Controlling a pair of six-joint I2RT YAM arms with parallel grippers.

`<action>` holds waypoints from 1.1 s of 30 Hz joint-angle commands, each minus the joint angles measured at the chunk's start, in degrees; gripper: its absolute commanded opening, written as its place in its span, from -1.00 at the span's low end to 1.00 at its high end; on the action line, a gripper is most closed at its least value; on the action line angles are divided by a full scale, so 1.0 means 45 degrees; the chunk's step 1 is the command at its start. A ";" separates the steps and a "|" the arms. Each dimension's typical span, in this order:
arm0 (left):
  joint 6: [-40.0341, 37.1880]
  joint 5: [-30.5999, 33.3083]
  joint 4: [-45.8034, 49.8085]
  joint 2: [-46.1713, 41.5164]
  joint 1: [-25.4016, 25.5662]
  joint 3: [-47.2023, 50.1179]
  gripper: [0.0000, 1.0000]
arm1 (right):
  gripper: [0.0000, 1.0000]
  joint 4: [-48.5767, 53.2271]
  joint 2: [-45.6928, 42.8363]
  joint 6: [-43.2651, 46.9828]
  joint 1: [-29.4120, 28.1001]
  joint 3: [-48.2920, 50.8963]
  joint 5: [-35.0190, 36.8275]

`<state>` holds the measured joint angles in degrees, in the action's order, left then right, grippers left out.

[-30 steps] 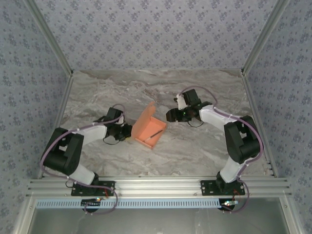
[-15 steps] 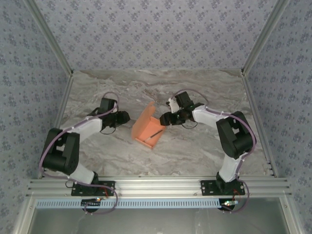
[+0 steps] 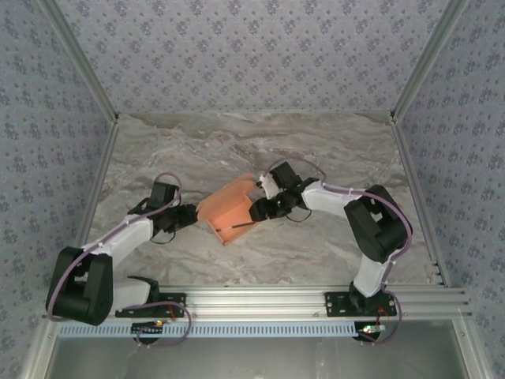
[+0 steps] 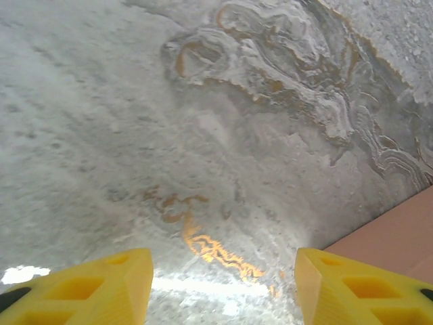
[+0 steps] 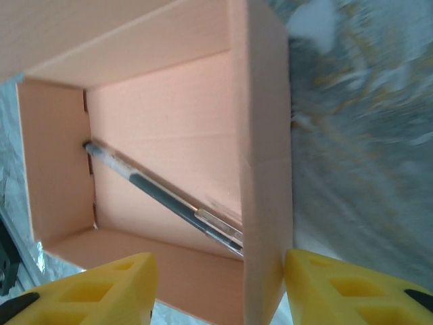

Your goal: Fold the paper box

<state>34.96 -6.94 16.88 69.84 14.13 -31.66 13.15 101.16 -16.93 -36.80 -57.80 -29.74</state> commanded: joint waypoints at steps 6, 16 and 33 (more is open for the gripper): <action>-0.0299 0.0355 0.0454 -0.0483 -0.0424 0.0203 0.16 | 0.00 -0.0444 -0.0763 -0.0627 -0.0306 0.0530 0.0876; -0.0028 0.0753 0.1633 -0.2025 -0.0872 0.1238 0.02 | 0.12 -0.0698 -0.1066 -0.0790 -0.0066 0.0677 0.1120; 0.1837 -0.2348 0.0897 -0.2618 0.0330 0.2280 -0.34 | 0.14 -0.0253 -0.1382 -0.0457 0.0722 0.0516 0.1332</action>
<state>40.25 -14.28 22.70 58.46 14.96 -22.76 10.31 96.86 -20.05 -34.20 -55.16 -24.58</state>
